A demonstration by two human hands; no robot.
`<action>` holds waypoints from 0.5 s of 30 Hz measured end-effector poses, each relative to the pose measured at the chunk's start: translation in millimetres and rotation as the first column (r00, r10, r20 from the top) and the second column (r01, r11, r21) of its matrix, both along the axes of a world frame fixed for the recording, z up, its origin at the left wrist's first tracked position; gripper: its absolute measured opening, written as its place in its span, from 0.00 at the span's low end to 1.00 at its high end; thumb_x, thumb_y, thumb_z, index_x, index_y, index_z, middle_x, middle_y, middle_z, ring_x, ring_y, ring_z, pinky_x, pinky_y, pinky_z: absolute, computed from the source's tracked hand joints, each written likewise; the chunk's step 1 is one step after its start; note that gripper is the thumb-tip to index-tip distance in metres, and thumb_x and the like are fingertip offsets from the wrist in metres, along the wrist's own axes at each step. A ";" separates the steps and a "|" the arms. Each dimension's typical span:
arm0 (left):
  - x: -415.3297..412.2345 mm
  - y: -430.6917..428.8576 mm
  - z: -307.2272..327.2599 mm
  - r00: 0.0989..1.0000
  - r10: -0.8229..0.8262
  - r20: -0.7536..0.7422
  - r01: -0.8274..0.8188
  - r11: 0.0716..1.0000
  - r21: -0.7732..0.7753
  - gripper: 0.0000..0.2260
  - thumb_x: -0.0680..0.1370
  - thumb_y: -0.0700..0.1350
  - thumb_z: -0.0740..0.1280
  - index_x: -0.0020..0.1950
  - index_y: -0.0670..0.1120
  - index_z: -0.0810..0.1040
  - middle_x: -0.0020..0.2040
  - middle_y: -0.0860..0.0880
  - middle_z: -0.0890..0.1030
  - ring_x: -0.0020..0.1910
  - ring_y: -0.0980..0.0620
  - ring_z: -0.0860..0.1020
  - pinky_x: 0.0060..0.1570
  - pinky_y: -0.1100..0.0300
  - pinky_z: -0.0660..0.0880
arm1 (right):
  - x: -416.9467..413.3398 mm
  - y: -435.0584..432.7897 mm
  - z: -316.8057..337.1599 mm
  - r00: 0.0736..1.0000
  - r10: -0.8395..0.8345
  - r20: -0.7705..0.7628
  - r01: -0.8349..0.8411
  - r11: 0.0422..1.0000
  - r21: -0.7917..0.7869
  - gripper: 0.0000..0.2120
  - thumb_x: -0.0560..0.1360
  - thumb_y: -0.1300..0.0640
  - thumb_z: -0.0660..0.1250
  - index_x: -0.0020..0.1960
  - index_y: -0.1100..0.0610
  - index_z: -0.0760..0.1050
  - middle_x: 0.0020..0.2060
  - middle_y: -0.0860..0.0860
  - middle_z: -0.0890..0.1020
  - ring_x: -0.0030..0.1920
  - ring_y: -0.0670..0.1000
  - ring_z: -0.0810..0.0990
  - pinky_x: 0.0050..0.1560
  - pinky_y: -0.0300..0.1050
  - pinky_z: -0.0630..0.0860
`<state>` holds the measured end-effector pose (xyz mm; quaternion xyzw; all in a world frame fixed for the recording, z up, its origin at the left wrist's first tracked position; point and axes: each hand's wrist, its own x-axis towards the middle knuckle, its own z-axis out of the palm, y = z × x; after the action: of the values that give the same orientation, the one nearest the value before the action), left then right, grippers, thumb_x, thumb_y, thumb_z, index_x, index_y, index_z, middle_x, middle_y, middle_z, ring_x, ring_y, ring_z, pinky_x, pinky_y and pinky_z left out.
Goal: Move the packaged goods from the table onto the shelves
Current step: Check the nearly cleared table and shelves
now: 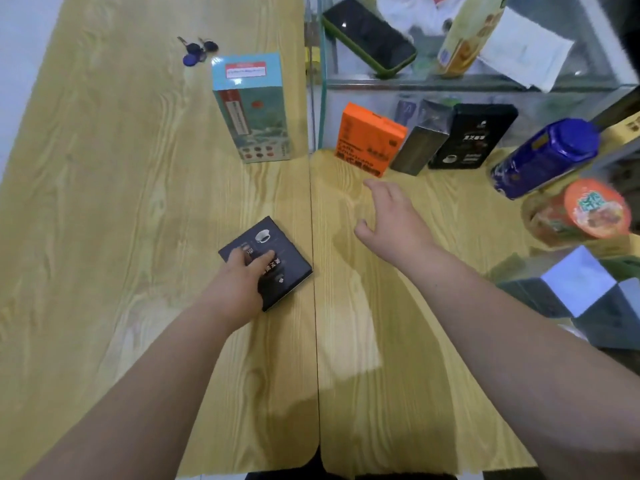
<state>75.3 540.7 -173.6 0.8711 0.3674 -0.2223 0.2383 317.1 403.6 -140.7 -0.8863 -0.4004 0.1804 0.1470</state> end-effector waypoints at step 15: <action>31.6 29.2 -9.0 0.961 -0.237 -0.144 0.250 0.964 0.085 0.47 0.66 0.72 0.71 0.77 0.58 0.54 0.70 0.49 0.58 0.67 0.43 0.60 0.60 0.47 0.75 | 63.4 56.9 -4.7 0.946 -0.119 0.301 0.101 0.992 0.075 0.18 0.75 0.50 0.71 0.63 0.53 0.78 0.60 0.57 0.74 0.62 0.62 0.70 0.64 0.50 0.67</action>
<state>106.9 569.9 -182.6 0.9041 0.2832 -0.2880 0.1393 380.5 460.5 -145.4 -0.9199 -0.3731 0.0210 0.1191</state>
